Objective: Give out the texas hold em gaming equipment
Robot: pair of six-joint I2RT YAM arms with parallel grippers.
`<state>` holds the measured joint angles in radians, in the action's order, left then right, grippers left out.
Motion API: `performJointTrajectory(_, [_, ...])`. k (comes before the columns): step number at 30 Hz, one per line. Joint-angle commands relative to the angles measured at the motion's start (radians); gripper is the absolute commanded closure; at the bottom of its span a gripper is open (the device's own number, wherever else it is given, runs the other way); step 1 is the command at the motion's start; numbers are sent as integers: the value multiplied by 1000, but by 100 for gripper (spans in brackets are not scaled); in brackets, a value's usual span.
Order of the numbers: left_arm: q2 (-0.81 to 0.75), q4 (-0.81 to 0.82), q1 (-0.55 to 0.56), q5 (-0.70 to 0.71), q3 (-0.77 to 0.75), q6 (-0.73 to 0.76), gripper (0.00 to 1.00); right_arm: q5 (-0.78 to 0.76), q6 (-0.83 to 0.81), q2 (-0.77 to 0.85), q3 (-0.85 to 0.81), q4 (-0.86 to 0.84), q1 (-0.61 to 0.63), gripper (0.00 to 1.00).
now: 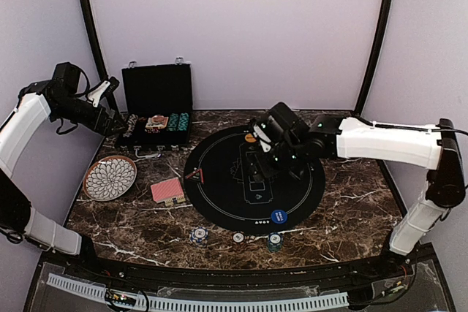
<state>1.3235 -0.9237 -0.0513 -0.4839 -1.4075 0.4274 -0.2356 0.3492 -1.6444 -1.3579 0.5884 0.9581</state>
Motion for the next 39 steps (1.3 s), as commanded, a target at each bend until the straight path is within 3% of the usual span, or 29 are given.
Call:
performJointTrajectory(1, [-18,-28,7,0,-23,11,1,-9,127,99,138,79,113,15])
performJointTrajectory(8, [-10,-38,9,-15,-46,-2,1,31,275,166,286,133,259,13])
performJointTrajectory(12, [-15,-42,9,-18,-47,-3,1,76,315,168,352,117,290,17])
performJointTrajectory(39, [-21,-44,9,-19,-46,8,1,128,281,14,388,15,300,28])
